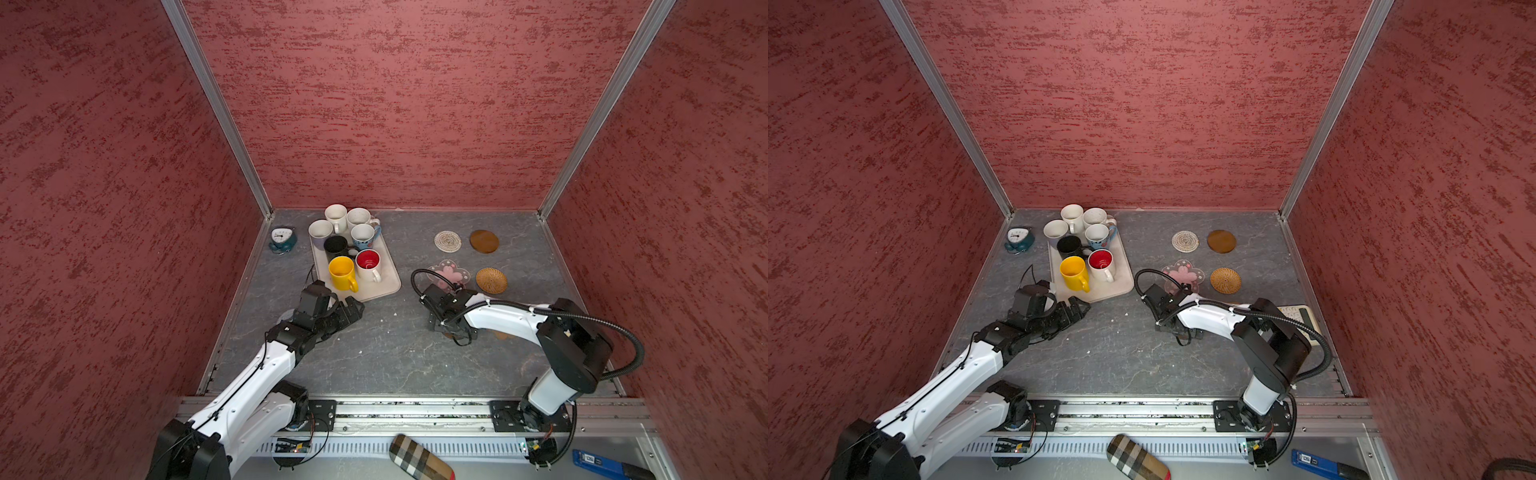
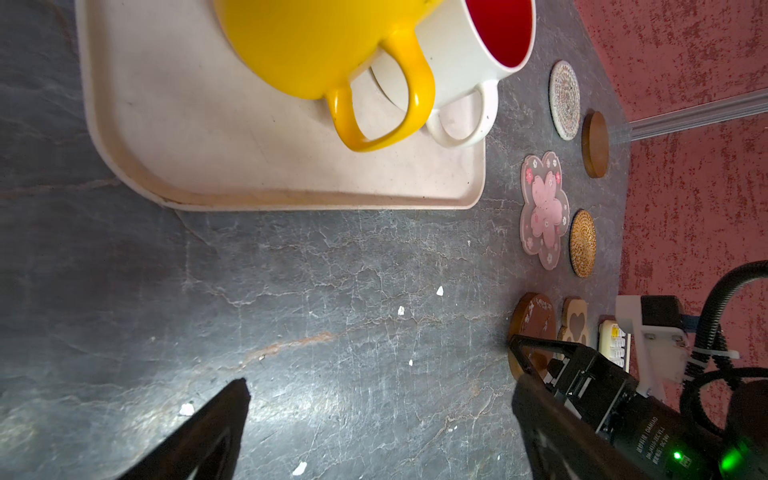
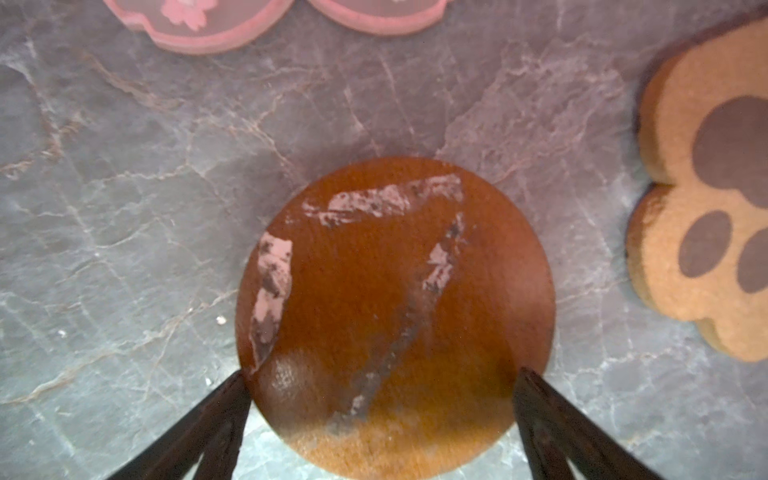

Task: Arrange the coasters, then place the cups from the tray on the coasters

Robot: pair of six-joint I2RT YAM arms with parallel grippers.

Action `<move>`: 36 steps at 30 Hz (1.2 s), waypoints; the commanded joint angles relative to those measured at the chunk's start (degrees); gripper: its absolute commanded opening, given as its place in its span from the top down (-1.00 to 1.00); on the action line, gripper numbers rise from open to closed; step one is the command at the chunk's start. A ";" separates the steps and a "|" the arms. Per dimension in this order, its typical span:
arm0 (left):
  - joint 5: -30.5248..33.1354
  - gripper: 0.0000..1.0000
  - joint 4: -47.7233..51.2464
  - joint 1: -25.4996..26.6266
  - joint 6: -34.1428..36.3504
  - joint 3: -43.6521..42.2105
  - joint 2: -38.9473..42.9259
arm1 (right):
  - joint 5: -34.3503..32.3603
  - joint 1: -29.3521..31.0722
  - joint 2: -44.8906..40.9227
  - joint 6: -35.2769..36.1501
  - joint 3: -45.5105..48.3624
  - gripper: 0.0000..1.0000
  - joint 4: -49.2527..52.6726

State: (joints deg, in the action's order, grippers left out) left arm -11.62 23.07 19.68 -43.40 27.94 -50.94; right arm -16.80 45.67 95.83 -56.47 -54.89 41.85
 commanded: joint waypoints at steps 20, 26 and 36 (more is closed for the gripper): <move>1.93 -0.99 7.58 -3.52 2.86 2.41 3.17 | 1.75 -2.87 -6.80 9.04 -0.36 -0.98 -1.96; 3.94 -1.00 12.37 -9.65 1.96 4.20 3.21 | 4.42 -2.88 -12.07 13.65 -0.17 -0.98 -6.61; 0.10 -0.73 13.80 -25.34 2.46 4.45 1.05 | 7.24 -2.87 -20.37 23.35 -0.25 -0.98 -12.79</move>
State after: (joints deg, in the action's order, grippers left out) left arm -10.52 35.20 -2.85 -41.98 30.83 -49.06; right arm -11.33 43.00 77.91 -37.56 -55.44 33.54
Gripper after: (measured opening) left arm 0.878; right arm 0.989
